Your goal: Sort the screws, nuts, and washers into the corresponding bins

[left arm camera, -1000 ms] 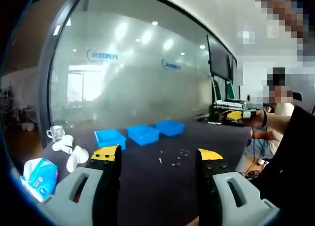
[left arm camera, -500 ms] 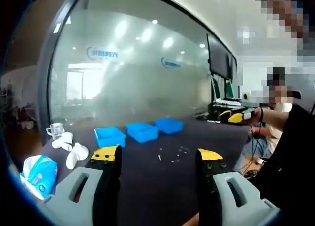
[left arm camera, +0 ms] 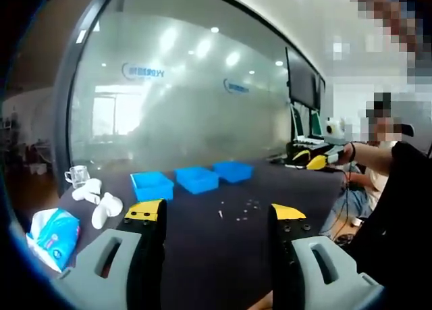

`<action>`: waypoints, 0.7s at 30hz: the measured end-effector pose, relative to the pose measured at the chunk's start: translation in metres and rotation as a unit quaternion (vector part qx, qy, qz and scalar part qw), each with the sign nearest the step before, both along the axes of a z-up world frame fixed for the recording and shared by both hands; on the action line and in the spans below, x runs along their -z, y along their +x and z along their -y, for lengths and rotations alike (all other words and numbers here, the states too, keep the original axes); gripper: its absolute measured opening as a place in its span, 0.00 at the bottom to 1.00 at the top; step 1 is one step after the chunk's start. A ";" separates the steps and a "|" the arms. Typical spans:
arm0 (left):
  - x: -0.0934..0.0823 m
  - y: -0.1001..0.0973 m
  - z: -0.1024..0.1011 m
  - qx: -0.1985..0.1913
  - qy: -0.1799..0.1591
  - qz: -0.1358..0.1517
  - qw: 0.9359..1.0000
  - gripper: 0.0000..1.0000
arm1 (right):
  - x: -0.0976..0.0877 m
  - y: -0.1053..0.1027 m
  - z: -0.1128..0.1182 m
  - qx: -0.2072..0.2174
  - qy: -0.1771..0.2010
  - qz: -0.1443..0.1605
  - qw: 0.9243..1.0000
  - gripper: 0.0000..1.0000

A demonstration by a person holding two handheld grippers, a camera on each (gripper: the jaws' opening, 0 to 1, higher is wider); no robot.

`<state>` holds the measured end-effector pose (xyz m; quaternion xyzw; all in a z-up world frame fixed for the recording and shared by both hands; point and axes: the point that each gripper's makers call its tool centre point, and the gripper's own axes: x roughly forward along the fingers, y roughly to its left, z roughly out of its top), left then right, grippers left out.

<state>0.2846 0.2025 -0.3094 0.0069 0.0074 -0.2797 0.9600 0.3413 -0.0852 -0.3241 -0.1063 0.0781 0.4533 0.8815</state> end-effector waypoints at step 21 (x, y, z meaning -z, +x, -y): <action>0.014 0.003 -0.013 -0.013 -0.010 -0.014 1.000 0.60 | 0.027 0.052 -0.081 -0.127 -0.146 -0.015 0.981 0.35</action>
